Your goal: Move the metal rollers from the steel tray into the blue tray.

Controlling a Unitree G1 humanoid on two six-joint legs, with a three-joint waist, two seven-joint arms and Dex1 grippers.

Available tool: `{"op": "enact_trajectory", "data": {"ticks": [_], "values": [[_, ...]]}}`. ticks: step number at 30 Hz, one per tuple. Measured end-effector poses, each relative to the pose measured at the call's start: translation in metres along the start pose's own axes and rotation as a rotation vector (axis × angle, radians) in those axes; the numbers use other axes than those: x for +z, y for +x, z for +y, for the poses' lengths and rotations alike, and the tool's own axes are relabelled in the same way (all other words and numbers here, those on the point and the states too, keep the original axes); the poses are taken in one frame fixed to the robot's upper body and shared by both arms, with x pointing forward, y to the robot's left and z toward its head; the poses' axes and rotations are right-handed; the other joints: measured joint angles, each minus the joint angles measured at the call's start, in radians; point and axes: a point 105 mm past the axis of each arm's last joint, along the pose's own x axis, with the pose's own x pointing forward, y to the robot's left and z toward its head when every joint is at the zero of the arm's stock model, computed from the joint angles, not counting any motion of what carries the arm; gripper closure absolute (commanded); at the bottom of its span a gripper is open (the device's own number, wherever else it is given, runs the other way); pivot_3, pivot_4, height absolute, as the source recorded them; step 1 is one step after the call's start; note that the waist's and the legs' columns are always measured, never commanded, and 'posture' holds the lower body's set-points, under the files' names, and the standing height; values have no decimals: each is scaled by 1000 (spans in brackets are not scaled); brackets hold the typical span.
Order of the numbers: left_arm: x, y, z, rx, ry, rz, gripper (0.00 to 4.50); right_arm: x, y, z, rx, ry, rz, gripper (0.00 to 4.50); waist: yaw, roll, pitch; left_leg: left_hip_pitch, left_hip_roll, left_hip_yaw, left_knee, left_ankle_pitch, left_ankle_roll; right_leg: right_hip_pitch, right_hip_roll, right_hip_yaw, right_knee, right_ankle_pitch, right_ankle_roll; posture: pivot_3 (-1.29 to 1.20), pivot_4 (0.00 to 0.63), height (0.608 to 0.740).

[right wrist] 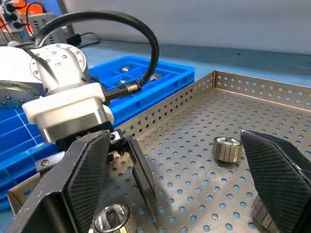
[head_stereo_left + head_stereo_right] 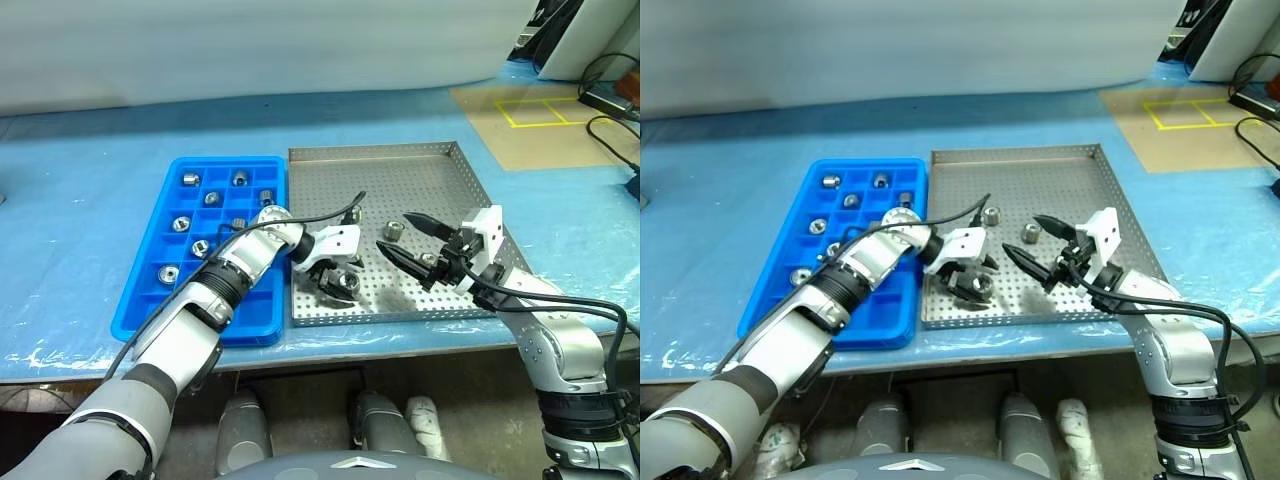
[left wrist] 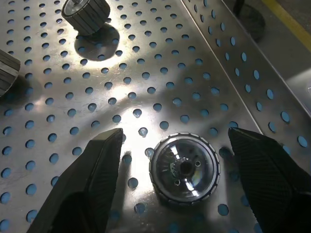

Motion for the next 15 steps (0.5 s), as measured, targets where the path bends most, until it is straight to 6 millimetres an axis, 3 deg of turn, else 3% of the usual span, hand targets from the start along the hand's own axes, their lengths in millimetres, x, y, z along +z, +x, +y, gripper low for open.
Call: {"op": "enact_trajectory", "data": {"ticks": [5, 8, 12, 15], "values": [[-10, 3, 0, 1, -9, 40, 825, -1, -3, 0, -8, 0, 5, 0, -1, 0, 0, 0, 0, 0, 0, 0, 1, 0, 0, 0, 0, 0, 0, -274, 150, 740], [-11, 5, -1, -2, -11, 45, 1388, -1, -3, 0, -8, -1, 6, 0, -1, 0, 0, 0, 0, 1, 0, -1, 1, 0, 0, 0, 0, 0, 0, -270, 150, 740], [-11, 7, 4, 41, 13, 47, 2659, 0, -3, 0, -7, -2, 6, 0, 0, 0, 0, 0, 0, 1, 0, -1, 1, 0, 0, 0, 0, 0, 0, -264, 150, 740], [-11, 8, 5, 56, 36, 48, 2713, 0, -3, 0, -6, -2, 5, 0, 0, 0, 0, 1, 0, 1, 0, -2, 3, 1, 0, 0, 0, 0, 0, -259, 150, 740]]}}
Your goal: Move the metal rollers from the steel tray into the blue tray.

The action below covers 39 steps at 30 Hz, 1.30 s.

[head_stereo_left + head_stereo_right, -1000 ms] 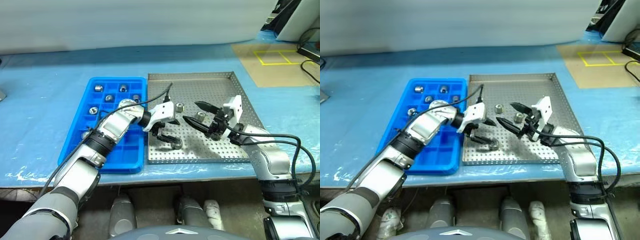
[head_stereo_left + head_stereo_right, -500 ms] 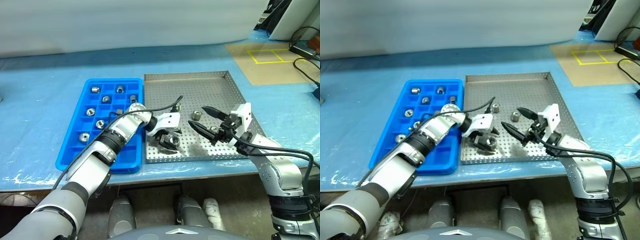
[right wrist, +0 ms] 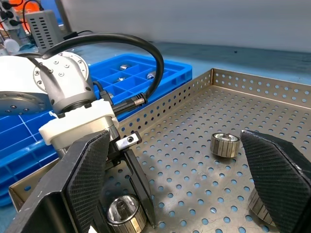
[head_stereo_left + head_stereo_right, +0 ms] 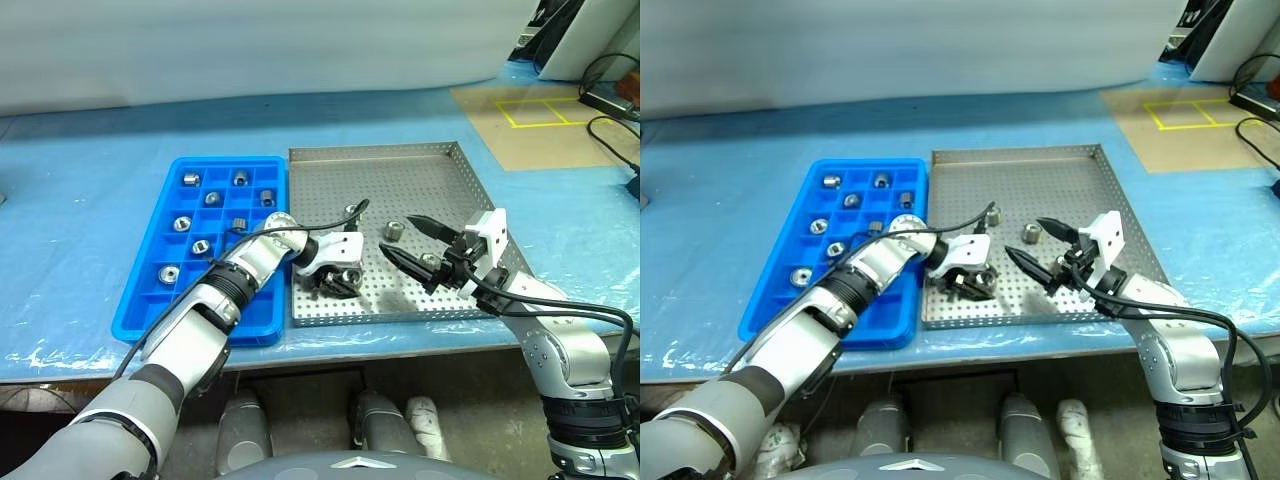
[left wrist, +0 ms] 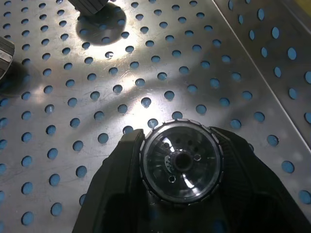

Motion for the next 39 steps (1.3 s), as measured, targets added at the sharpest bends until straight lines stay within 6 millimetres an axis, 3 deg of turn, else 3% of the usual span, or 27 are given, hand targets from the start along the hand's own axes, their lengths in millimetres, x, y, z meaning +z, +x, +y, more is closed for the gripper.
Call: {"op": "enact_trajectory", "data": {"ticks": [6, 10, 15, 21, 25, 28, 31, 39], "values": [[-1, -1, 1, 18, 4, -19, 2743, 1, 2, -2, 7, -1, -5, 0, 0, 0, 0, 0, 0, 0, 0, 0, 0, 0, 0, 0, 0, 0, 0, -241, 150, 740], [7, -18, 13, 93, -69, -106, 2743, 2, 3, -4, 16, 0, -7, 0, 0, 0, 0, 0, 0, 0, 0, 0, 0, 0, 0, 0, 0, 0, 0, -220, 150, 740], [30, -55, 18, 123, -40, -178, 2743, 6, 9, -10, 28, -1, -15, 0, -1, 0, 0, 0, 1, 1, -3, 0, 0, -2, 0, 0, -1, 0, 0, -182, 150, 740], [17, -94, 2, 195, -50, -128, 2743, 3, 16, -5, 106, 10, -3, 0, 2, 0, 0, -1, 1, 1, -6, 1, -2, -3, 0, -1, -2, 0, 0, -104, 150, 740], [26, -122, 2, 315, -82, -158, 2743, 2, 29, 8, 210, -2, -4, 0, 8, 1, 0, -2, 1, 1, -6, 1, -3, -3, 0, -2, -1, 0, 0, -21, 150, 740], [12, -141, -4, 415, -159, -137, 2743, -4, 36, 23, 297, 5, 4, 0, 10, 1, 0, -2, 2, 1, -6, 1, -3, -3, 0, -3, -1, 0, 0, 37, 150, 740], [-9, -146, -13, 466, -262, -118, 2743, -9, 42, 34, 372, 19, 11, 0, 19, 1, 0, -2, 2, 1, -6, 2, -3, -4, 0, -3, -1, 0, 0, 102, 150, 740], [-38, -170, -31, 608, -357, -49, 2743, -12, 56, 48, 528, -51, 42, 0, 62, 1, 0, -3, 2, 0, -6, 2, -4, -5, 0, -5, 0, 0, 0, 217, 150, 740]]}}
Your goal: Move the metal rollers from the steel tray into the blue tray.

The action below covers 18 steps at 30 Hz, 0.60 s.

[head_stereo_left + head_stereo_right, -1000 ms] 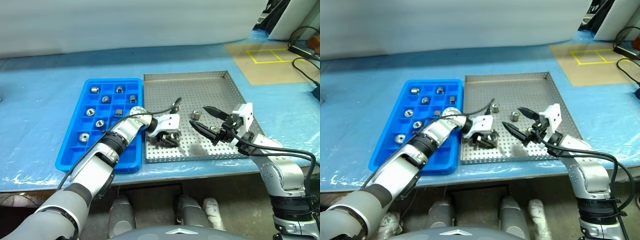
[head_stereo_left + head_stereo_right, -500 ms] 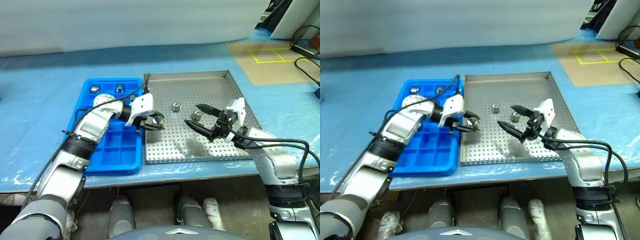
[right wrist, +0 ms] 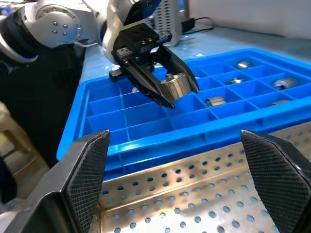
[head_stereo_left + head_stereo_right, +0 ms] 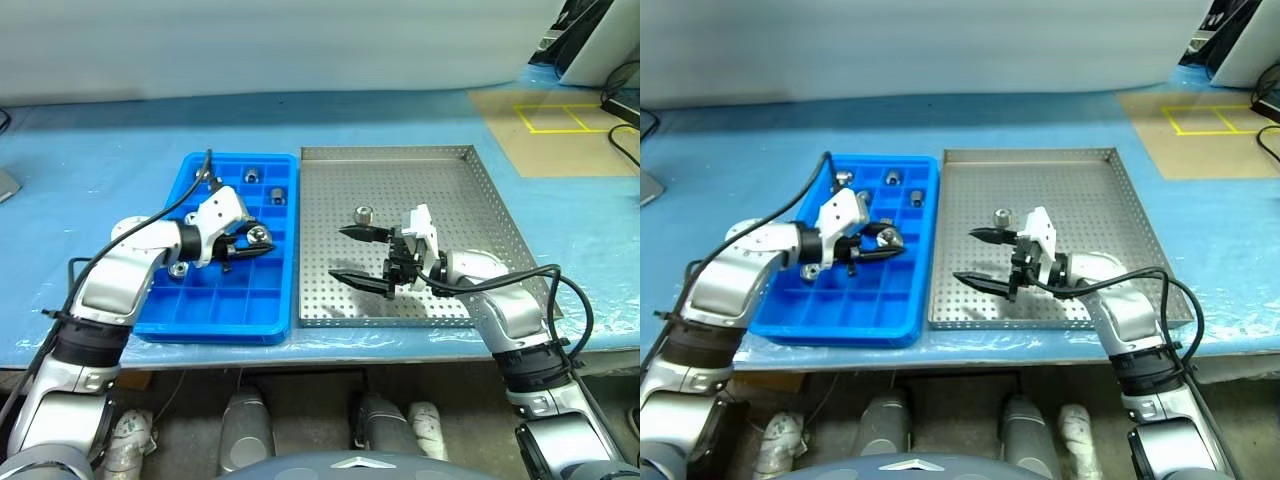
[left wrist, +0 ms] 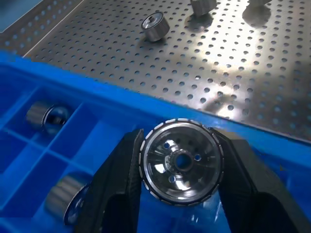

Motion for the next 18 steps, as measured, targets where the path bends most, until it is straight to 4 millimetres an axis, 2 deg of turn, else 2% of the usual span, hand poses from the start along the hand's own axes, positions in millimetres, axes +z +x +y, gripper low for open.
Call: {"op": "enact_trajectory", "data": {"ticks": [5, 7, 10, 13, 15, 18], "values": [[-12, -9, -5, 47, -52, 12, 2743, -7, 6, 7, 68, -35, 21, 0, 25, 0, 0, -1, 0, -1, 0, 0, 0, 0, 0, 0, 0, 0, 0, 246, 150, 740], [-13, -11, -1, 92, -61, 6, 2743, -8, 7, 7, 84, -37, 27, 0, 32, 0, 0, -1, 0, -2, 0, 0, 0, 0, 0, -1, 1, 0, 0, 250, 150, 740], [-14, -12, 3, 139, -73, -4, 2743, -5, 8, 5, 94, -55, 27, 0, 40, 0, 0, -1, 0, -2, 1, 0, 0, 0, 0, 0, 1, 0, 0, 242, 150, 740], [-23, -14, -3, 141, -106, 9, 2743, -5, 8, 5, 93, -59, 28, 0, 42, 0, 0, -1, 0, -2, 0, 0, 0, -1, 0, 0, 1, 0, 0, 226, 150, 740], [-26, -23, -3, 160, -107, 21, 2743, -5, 8, 4, 91, -58, 28, 0, 41, 0, 0, -1, 1, -2, 0, 0, 0, -1, 1, 0, 1, 0, 0, 220, 150, 740], [-34, -53, -9, 169, -100, 74, 2743, -5, 7, 3, 83, -55, 31, 0, 34, 0, 0, -1, 0, -2, -1, 0, 0, -2, 1, 0, 1, 0, 0, 213, 150, 740]]}}
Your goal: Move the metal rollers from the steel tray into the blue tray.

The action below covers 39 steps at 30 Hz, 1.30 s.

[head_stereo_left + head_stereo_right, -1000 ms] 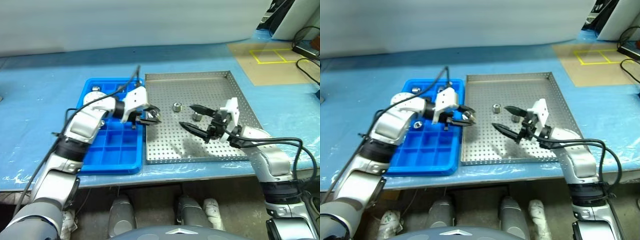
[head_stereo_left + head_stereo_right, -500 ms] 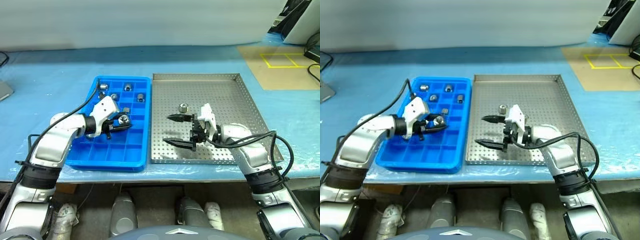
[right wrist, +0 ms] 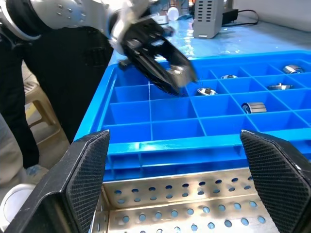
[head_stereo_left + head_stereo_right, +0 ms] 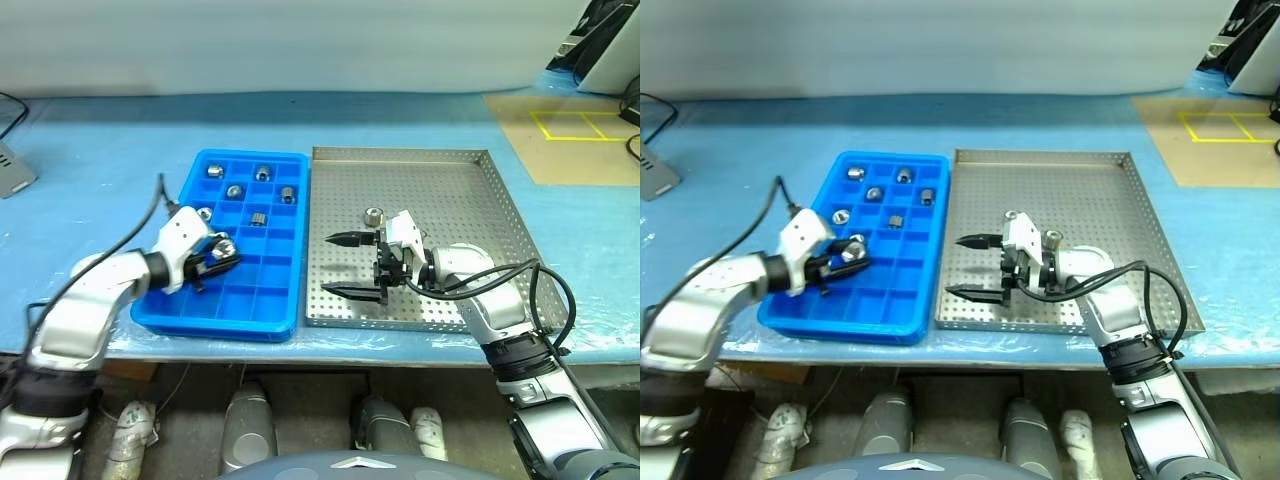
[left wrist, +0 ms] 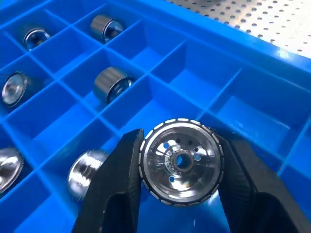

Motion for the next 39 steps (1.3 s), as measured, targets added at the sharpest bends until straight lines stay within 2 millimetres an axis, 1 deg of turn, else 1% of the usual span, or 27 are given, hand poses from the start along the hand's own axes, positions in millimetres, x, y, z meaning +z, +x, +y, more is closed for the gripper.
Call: {"op": "enact_trajectory", "data": {"ticks": [4, 7, 12, 18, 20, 21, 24, 27, 30, 34, 37, 38, 39], "values": [[-17, -29, -8, -25, -25, 83, 2743, -2, -1, -1, -18, 13, 4, 0, -1, 0, 0, 0, 0, 0, -1, 0, 1, 0, 0, 0, 0, -1, 0, 228, 150, 740], [-22, -39, -14, -55, -59, 103, 2743, -3, 0, -1, -24, 21, -2, 0, 4, 0, 0, 0, 0, 0, -1, 0, 1, 0, -1, 0, 0, -2, 0, 237, 150, 740], [-19, -39, -18, -66, -47, 98, 2743, -6, 4, -2, -32, 40, -14, 0, 14, 0, 0, 1, 0, 0, -1, 0, 0, 0, -1, 1, 1, -2, 0, 244, 150, 740], [-25, -25, -29, -86, -62, 104, 2743, -6, 5, -4, -35, 37, -9, 0, 13, 0, 0, 1, 0, 0, -1, 0, 0, 0, 0, 1, 1, -2, 0, 233, 150, 740], [-25, -23, -30, -85, -56, 108, 2014, -7, 5, -5, -39, 39, -7, 0, 12, 0, 0, 1, 0, 0, -1, 0, 0, 0, 0, 0, 0, -2, 0, 230, 150, 740], [-25, -21, -30, -78, -47, 109, 1791, -7, 4, -5, -41, 39, -7, 0, 11, 0, 0, 1, 0, 0, -1, 0, 0, 0, 0, 0, 0, -2, 0, 230, 150, 740], [-22, -17, -27, -64, -33, 101, 872, -7, 4, -6, -46, 39, -6, 0, 12, 0, 0, 1, 0, 0, -1, 0, 0, 0, 0, 0, 1, -2, 0, 224, 150, 740], [-18, -14, -27, -80, -48, 88, 872, -7, 3, -6, -50, 37, -2, 0, 12, 0, 0, 1, 0, 0, 0, 0, 0, 0, 0, 0, 1, -2, 0, 216, 150, 740], [-2, -8, -24, -85, -44, 26, 872, -6, 0, -10, -72, 36, -5, 0, 14, 0, 0, 1, 0, 0, 1, 0, -1, 0, 0, 0, 2, -2, 0, 210, 150, 740], [38, 2, -16, -84, -32, -117, 872, -3, -5, -23, -132, 37, -10, 0, 13, 0, 0, 2, -1, 0, 3, 1, -1, 2, -1, 0, 4, -1, 0, 188, 150, 740], [73, 13, -18, -124, -40, -248, 872, 1, -13, -42, -220, -3, 0, 0, 12, -1, 0, 2, -1, 0, 3, 3, -4, 2, -1, 0, 4, -1, 0, 178, 150, 740], [79, 17, -21, -141, -39, -269, 872, 3, -15, -47, -244, -17, -1, 0, 11, 0, 0, 2, -1, 0, 3, 3, -4, 2, -1, 0, 4, -1, 0, 162, 150, 740], [84, 23, -24, -161, -38, -287, 872, 5, -19, -56, -275, -37, -7, 0, 10, 0, 0, 2, -1, 0, 3, 3, -4, 2, 0, 1, 4, -1, 0, 162, 150, 740]]}}
